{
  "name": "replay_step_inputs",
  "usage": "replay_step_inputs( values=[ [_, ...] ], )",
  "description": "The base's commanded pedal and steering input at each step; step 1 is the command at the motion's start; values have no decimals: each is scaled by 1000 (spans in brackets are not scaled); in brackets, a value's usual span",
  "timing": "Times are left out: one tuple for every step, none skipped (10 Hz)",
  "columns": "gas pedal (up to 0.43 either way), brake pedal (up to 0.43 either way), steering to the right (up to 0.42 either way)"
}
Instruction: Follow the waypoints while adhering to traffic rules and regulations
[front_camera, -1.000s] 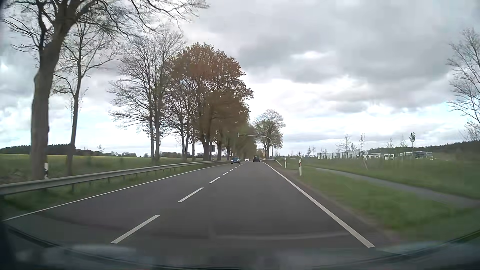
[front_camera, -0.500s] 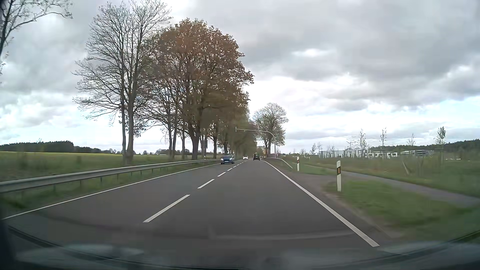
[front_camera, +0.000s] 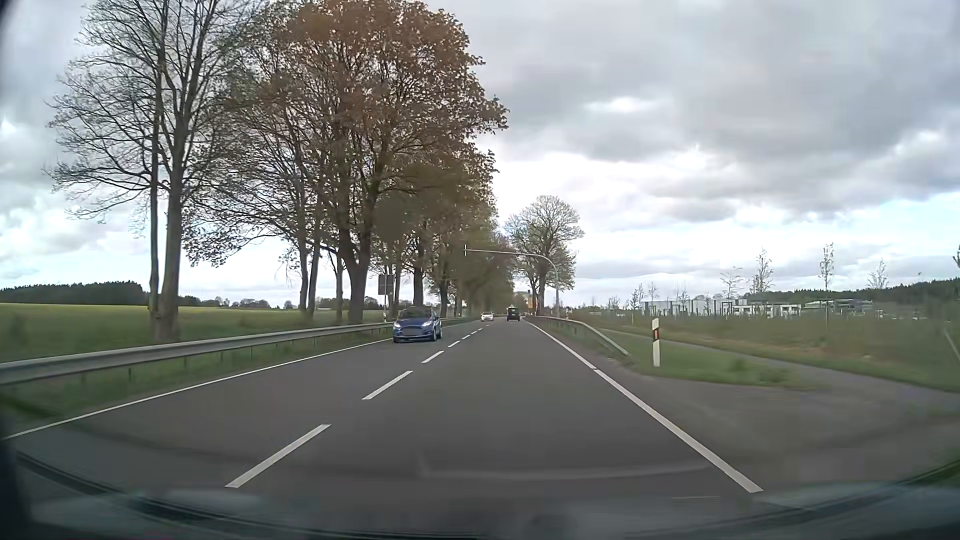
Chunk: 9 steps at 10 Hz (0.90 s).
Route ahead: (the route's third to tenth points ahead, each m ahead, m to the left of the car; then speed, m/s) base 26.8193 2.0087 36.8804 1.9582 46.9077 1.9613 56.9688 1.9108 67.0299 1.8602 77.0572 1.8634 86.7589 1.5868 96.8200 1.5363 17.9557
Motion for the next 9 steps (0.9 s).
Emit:
replay_step_inputs(
  values=[
    [0, 0, -2],
    [0, 0, -2],
    [0, 0, -1],
    [0, 0, -1],
    [0, 0, -2],
    [0, 0, -1],
    [0, 0, -2],
    [0, 0, -2],
    [0, 0, -2]
  ],
)
